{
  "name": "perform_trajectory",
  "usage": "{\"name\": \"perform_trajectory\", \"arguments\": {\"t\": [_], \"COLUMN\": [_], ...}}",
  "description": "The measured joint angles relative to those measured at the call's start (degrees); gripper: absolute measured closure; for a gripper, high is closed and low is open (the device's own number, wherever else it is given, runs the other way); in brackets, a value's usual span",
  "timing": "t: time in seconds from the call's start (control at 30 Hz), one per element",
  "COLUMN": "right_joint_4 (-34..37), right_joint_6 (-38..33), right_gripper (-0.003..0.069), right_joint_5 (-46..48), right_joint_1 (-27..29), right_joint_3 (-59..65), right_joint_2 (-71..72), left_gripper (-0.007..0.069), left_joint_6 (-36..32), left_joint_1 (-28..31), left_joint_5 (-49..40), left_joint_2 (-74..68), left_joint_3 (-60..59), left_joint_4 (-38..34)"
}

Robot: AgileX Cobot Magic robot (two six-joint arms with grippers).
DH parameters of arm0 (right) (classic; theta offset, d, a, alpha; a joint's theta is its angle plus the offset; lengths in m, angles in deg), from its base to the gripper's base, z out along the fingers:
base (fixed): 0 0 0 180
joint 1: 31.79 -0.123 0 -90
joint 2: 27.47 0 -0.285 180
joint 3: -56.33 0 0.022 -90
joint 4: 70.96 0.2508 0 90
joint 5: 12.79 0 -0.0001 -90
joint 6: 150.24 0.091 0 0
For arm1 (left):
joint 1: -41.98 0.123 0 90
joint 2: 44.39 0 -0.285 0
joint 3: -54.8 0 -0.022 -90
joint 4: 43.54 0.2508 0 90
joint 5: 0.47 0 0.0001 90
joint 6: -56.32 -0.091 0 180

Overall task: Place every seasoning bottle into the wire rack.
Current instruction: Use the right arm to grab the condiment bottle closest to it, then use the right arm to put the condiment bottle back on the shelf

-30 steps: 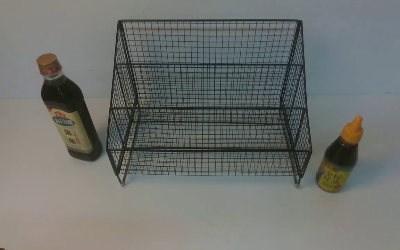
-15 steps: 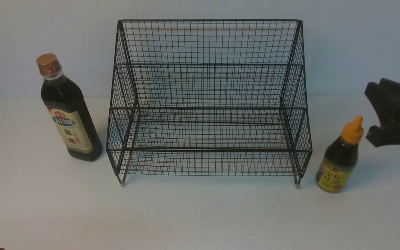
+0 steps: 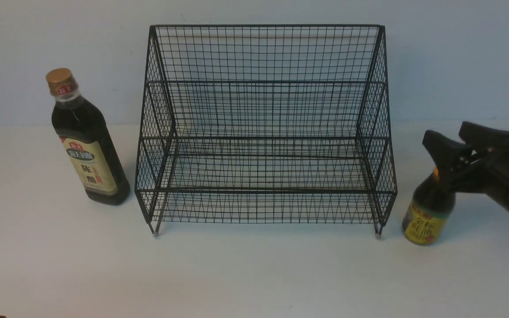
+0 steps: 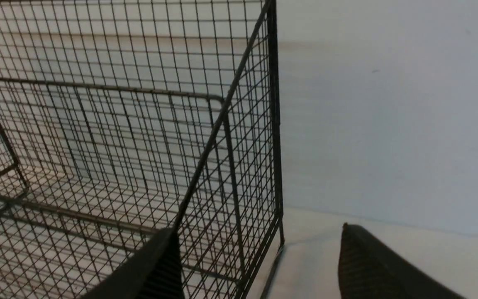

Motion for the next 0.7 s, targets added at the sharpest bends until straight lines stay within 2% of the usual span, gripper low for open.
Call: {"name": "perform_trajectory", "arguments": {"t": [0.17, 0.23, 0.3, 0.33, 0.4, 0.7], "right_joint_4": [0.6, 1.5, 2.7, 3.4, 3.5, 3.3], "right_joint_6": [-0.2, -0.2, -0.3, -0.3, -0.7, -0.1], "right_gripper": [0.0190, 0.0211, 0.0261, 0.0351, 0.0386, 0.0384], "right_joint_5": [0.4, 0.6, 0.9, 0.9, 0.9, 6.1], "right_joint_1": [-0.4, -0.4, -0.4, -0.4, -0.4, -0.4], "right_joint_3": [-0.1, -0.1, -0.1, -0.1, -0.1, -1.4], "right_joint_2": [-3.5, -4.5, -5.1, -5.1, -5.1, 6.2], "left_gripper": [0.0629, 0.0629, 0.0629, 0.0629, 0.0629, 0.0629], "left_joint_6": [0.0, 0.0, 0.0, 0.0, 0.0, 0.0], "left_joint_1": [0.0, 0.0, 0.0, 0.0, 0.0, 0.0], "left_joint_5": [0.0, 0.0, 0.0, 0.0, 0.0, 0.0], "left_joint_2": [0.0, 0.0, 0.0, 0.0, 0.0, 0.0], "left_joint_3": [0.0, 0.0, 0.0, 0.0, 0.0, 0.0], "left_joint_4": [0.0, 0.0, 0.0, 0.0, 0.0, 0.0]}}
